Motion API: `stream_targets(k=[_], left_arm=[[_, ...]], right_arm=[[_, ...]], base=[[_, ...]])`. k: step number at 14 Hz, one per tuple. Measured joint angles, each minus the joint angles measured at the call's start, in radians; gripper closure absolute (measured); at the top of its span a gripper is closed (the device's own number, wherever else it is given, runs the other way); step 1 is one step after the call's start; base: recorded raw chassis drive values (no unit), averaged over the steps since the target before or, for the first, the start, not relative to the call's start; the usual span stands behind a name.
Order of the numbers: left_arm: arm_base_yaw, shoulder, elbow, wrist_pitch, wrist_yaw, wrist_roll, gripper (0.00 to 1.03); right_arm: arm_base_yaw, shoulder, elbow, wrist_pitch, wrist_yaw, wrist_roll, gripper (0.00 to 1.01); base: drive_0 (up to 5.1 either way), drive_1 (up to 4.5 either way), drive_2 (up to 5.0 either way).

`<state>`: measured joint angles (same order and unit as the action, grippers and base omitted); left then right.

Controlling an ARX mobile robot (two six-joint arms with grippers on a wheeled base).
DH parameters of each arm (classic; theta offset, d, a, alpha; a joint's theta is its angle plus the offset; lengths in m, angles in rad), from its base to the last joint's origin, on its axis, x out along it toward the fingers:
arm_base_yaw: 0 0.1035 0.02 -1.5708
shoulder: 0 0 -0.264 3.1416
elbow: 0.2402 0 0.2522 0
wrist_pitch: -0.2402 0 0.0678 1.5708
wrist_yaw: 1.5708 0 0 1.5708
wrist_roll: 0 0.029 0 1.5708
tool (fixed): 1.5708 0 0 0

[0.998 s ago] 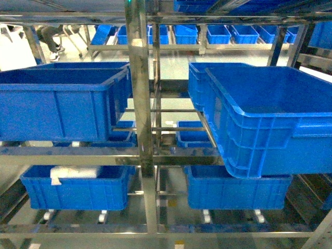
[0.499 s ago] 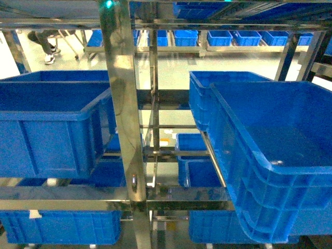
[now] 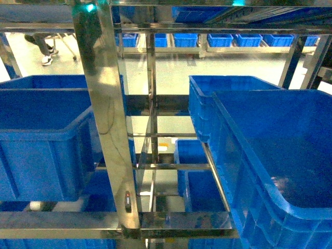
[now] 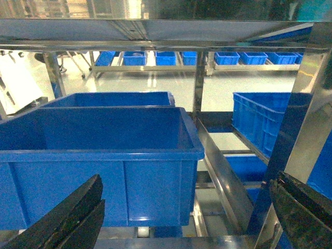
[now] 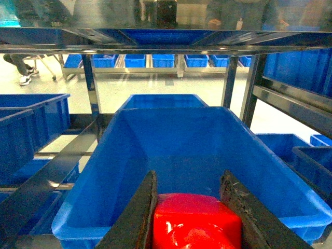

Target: Pick red block from blue box to shelf

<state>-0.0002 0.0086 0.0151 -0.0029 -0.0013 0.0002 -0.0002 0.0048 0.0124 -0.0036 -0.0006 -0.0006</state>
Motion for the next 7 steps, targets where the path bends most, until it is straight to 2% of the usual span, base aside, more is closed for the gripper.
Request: stream_targets(k=[7], left_arm=[[0.0,0.0,0.0,-0.001,0.001,0.0,0.05]], right_arm=[[0.0,0.0,0.0,0.0,0.0,0.0,0.73]], base=[[0.0,0.0,0.0]])
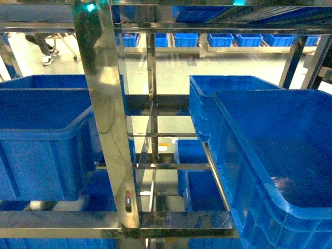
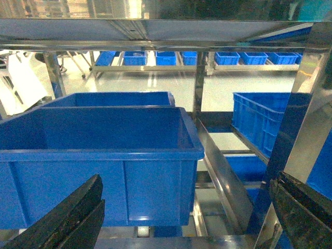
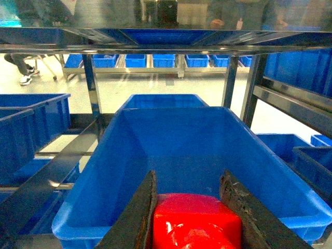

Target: Pick red block from blue box to shelf

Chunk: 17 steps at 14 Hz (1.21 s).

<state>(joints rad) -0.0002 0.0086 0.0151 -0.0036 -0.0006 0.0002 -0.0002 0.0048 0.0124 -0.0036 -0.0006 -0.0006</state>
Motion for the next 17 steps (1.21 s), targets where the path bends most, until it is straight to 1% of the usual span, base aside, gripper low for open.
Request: stream_targets(k=[17], left_arm=[[0.0,0.0,0.0,0.0,0.0,0.0,0.05]], right_arm=[[0.0,0.0,0.0,0.0,0.0,0.0,0.73]], base=[[0.0,0.0,0.0]])
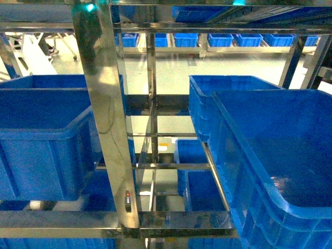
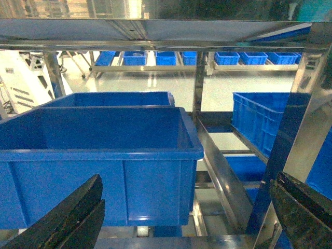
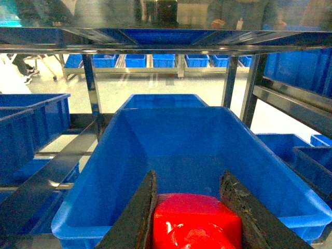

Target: Pick red block from blue box to shelf

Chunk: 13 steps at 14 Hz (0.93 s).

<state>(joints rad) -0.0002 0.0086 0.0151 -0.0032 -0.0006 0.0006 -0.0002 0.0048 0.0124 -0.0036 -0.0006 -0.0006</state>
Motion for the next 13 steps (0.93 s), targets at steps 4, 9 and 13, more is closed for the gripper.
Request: stream_targets(k=[4,9,13], left_arm=[[0.0,0.0,0.0,0.0,0.0,0.0,0.05],[0.0,0.0,0.0,0.0,0.0,0.0,0.05],[0.0,0.0,0.0,0.0,-0.001,0.0,0.05]], right_arm=[[0.0,0.0,0.0,0.0,0.0,0.0,0.73],[0.0,0.0,0.0,0.0,0.0,0.0,0.73],[0.08,0.078,0.04,-0.117,0.179,-0.019,0.73]], base=[[0.0,0.0,0.0],[0.0,0.0,0.0],[0.0,0.0,0.0]])
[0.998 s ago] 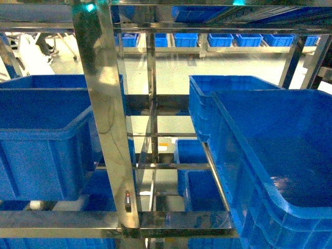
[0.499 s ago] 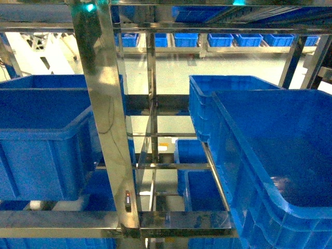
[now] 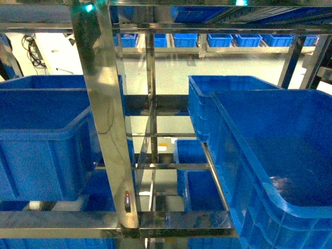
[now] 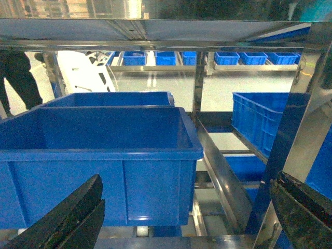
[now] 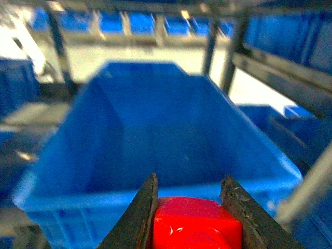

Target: Pick red block from blue box to shelf

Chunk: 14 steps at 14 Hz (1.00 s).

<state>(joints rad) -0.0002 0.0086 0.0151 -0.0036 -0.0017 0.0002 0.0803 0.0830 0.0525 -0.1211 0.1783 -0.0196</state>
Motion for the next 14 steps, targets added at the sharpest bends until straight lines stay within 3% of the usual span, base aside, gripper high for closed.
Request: stream_targets(k=[1,2,3,5,9,11,12,14], left_arm=[[0.0,0.0,0.0,0.0,0.002,0.0,0.05],[0.0,0.0,0.0,0.001,0.0,0.0,0.05],[0.001,0.0,0.0,-0.002,0.0,0.0,0.05],[0.001,0.0,0.0,0.0,0.002,0.0,0.05],[0.001,0.0,0.0,0.0,0.001,0.0,0.05],[0.001,0.0,0.0,0.0,0.001,0.0,0.05],[0.001,0.0,0.0,0.0,0.001,0.0,0.05],[0.001,0.0,0.0,-0.001,0.001,0.0,0.05]], right_arm=[[0.03,0.109,0.023,-0.016,0.105,0.0,0.73],[0.015,0.177,0.022,0.033,0.148,0.005,0.73],[-0.026,0.261,0.021,0.132,0.14,0.011,0.73],[-0.093,0.462,0.027,0.32,0.053,0.018,0.73],[-0.166,0.963,0.134,0.734,-0.072,-0.007,0.73],[-0.137,1.301,0.324,0.877,-0.104,0.001,0.72],[-0.097,1.466,0.428,0.825,-0.119,0.039,0.55],[0.002,1.448,0.447,0.835,-0.062,0.05,0.28]], base=[[0.0,0.0,0.0],[0.0,0.0,0.0],[0.0,0.0,0.0],[0.0,0.0,0.0],[0.0,0.0,0.0],[0.0,0.0,0.0],[0.0,0.0,0.0],[0.0,0.0,0.0]])
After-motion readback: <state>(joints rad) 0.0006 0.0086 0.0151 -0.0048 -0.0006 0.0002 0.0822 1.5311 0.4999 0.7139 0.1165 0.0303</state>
